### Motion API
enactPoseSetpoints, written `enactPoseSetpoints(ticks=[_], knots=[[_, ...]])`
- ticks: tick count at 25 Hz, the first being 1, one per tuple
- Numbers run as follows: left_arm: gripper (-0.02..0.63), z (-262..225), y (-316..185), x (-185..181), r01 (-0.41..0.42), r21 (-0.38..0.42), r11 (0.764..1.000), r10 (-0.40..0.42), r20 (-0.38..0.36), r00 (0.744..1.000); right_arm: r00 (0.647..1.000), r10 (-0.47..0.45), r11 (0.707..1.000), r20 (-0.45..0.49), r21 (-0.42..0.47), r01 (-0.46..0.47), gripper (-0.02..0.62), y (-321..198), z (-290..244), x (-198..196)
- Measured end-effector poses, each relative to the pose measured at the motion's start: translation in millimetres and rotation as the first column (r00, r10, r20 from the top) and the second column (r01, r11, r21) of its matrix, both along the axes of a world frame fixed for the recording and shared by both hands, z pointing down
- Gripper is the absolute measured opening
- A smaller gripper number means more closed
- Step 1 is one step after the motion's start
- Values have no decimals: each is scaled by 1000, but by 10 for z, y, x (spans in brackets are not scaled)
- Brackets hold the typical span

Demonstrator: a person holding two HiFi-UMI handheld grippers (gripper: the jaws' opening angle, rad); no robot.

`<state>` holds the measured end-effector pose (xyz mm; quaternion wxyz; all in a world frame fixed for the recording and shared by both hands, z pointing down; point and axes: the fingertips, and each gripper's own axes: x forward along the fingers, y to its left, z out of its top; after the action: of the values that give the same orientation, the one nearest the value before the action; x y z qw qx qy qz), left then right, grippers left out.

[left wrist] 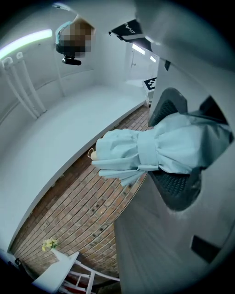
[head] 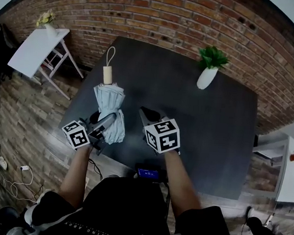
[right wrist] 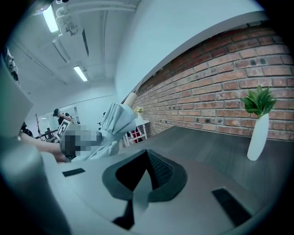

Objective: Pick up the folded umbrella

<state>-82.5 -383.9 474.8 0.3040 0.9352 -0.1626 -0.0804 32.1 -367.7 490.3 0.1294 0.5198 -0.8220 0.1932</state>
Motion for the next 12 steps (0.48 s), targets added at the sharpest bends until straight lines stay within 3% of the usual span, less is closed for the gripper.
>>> enactPoseSetpoints(ticks=[12], knots=[[296, -121, 597, -748, -110, 51, 993, 110, 0, 994, 991, 131, 991, -11, 30, -130, 11, 605, -128, -720]])
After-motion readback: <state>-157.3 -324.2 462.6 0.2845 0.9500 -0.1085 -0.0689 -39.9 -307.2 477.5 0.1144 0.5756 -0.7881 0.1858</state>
